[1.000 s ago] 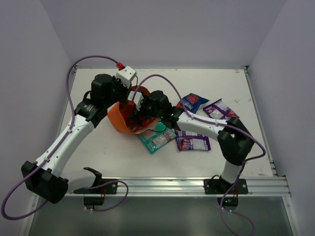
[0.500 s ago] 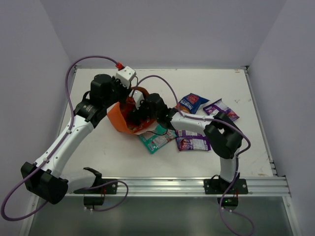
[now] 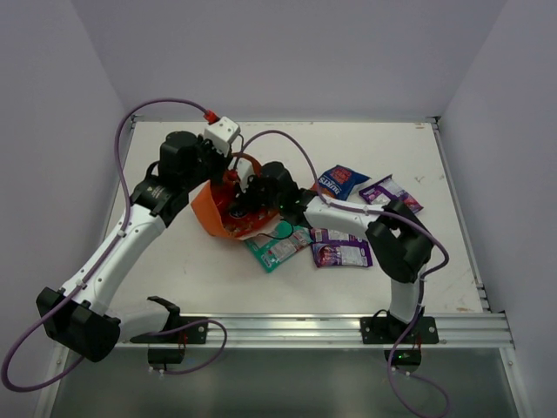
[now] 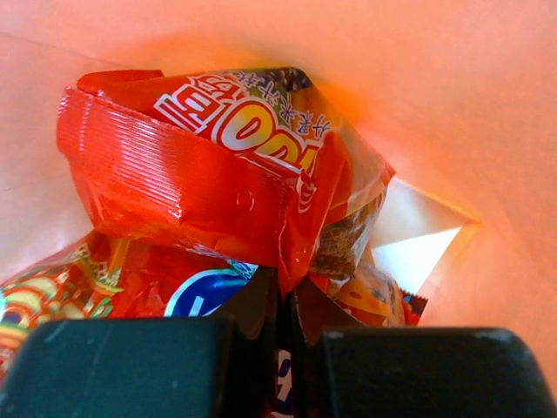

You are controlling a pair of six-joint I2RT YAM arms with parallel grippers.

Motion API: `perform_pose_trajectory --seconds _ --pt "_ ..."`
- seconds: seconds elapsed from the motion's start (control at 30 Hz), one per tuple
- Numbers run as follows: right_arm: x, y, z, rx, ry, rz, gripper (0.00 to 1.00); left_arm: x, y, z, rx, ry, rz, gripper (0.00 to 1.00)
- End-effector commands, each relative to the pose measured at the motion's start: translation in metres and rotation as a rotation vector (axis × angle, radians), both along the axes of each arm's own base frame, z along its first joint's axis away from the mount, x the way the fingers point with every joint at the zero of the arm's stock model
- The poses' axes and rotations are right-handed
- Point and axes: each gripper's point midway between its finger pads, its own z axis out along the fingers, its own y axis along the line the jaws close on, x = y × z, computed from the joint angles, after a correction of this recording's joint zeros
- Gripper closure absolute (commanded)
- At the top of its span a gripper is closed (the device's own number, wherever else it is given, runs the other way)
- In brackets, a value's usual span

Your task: Take the snacks out of the paper bag

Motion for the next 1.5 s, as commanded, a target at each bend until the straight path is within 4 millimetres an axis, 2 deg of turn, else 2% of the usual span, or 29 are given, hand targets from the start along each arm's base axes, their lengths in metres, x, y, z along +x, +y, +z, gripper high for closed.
perform_pose_trajectory --seconds 0.0,0.07,0.1,0.17,0.2,0.27,0.3,0.4,0.43,0.5,0.53,0.57,0.67,0.77,0.8,0.87,0.9,0.97,1.0,1.1,1.13,1.2,1.23,1.27,1.3,1.33,1.4,1.43,1.47 --pt "-0.016 -0.001 0.116 0.193 -0.152 0.064 1.0 0.002 0.002 0.05 -0.06 -0.136 0.025 1.0" --pt "-0.023 -0.009 0.136 0.223 -0.189 0.073 1.0 0.004 0.009 0.05 -0.049 -0.138 0.065 1.0" --pt "-0.029 -0.016 0.158 0.256 -0.222 0.075 1.0 0.005 0.011 0.051 -0.044 -0.142 0.073 1.0" --pt "-0.036 -0.024 0.17 0.264 -0.25 0.078 1.0 0.006 0.015 0.054 -0.035 -0.152 0.095 1.0" --pt "-0.042 -0.032 0.189 0.289 -0.279 0.078 1.0 0.006 0.015 0.056 -0.032 -0.155 0.094 1.0" --pt "-0.048 -0.04 0.194 0.274 -0.297 0.083 1.0 0.008 0.025 0.059 -0.019 -0.167 0.143 1.0" --pt "-0.053 -0.048 0.206 0.286 -0.32 0.075 1.0 0.008 0.027 0.061 -0.016 -0.174 0.155 1.0" --pt "-0.055 -0.065 0.214 0.271 -0.352 0.032 1.0 0.009 0.035 0.066 0.0 -0.192 0.187 1.0" --pt "-0.061 -0.076 0.233 0.293 -0.396 0.024 1.0 0.009 0.038 0.067 0.007 -0.199 0.204 1.0" --pt "-0.066 -0.089 0.246 0.299 -0.422 0.004 1.0 0.011 0.043 0.067 0.019 -0.202 0.226 1.0" --pt "-0.071 -0.101 0.264 0.32 -0.451 -0.022 1.0 0.011 0.044 0.067 0.021 -0.204 0.236 1.0" --pt "-0.072 -0.108 0.268 0.308 -0.457 -0.035 1.0 0.012 0.048 0.066 0.032 -0.204 0.259 1.0" --pt "-0.077 -0.136 0.298 0.336 -0.498 -0.1 1.0 0.015 0.057 0.062 0.059 -0.201 0.305 1.0" --pt "-0.07 -0.166 0.316 0.357 -0.52 -0.204 1.0 0.016 0.062 0.057 0.08 -0.193 0.327 1.0" --pt "-0.06 -0.18 0.318 0.358 -0.518 -0.259 1.0 0.016 0.063 0.057 0.083 -0.195 0.331 1.0" --pt "-0.047 -0.196 0.315 0.382 -0.469 -0.327 1.0 0.017 0.064 0.053 0.093 -0.191 0.34 1.0" --pt "-0.031 -0.213 0.31 0.377 -0.452 -0.39 1.0 0.017 0.065 0.052 0.099 -0.189 0.341 1.0" --pt "-0.009 -0.227 0.299 0.364 -0.419 -0.477 1.0 0.016 0.066 0.05 0.102 -0.187 0.344 1.0" --pt "0.01 -0.232 0.283 0.331 -0.395 -0.521 1.0 0.016 0.065 0.049 0.101 -0.186 0.341 1.0" --pt "0.044 -0.238 0.265 0.312 -0.34 -0.572 1.0 0.014 0.064 0.048 0.098 -0.185 0.331 1.0" --pt "0.064 -0.231 0.241 0.281 -0.292 -0.584 1.0 0.013 0.063 0.05 0.091 -0.187 0.325 1.0" --pt "0.084 -0.224 0.232 0.285 -0.288 -0.594 1.0 0.011 0.063 0.051 0.087 -0.189 0.317 1.0" --pt "0.102 -0.215 0.211 0.273 -0.261 -0.599 1.0 0.01 0.062 0.051 0.085 -0.19 0.312 1.0" --pt "0.11 -0.209 0.203 0.272 -0.243 -0.597 1.0 0.009 0.062 0.052 0.081 -0.192 0.309 1.0" --pt "0.12 -0.205 0.202 0.279 -0.238 -0.602 1.0 0.008 0.062 0.052 0.079 -0.191 0.308 1.0" --pt "0.135 -0.194 0.174 0.259 -0.183 -0.605 1.0 0.007 0.061 0.051 0.077 -0.191 0.303 1.0" --pt "0.15 -0.184 0.161 0.266 -0.162 -0.603 1.0 0.007 0.06 0.05 0.076 -0.19 0.298 1.0" --pt "0.158 -0.173 0.134 0.264 -0.102 -0.597 1.0 0.007 0.06 0.05 0.078 -0.189 0.296 1.0" --pt "0.16 -0.168 0.124 0.26 -0.075 -0.593 1.0 0.007 0.06 0.049 0.079 -0.188 0.296 1.0"
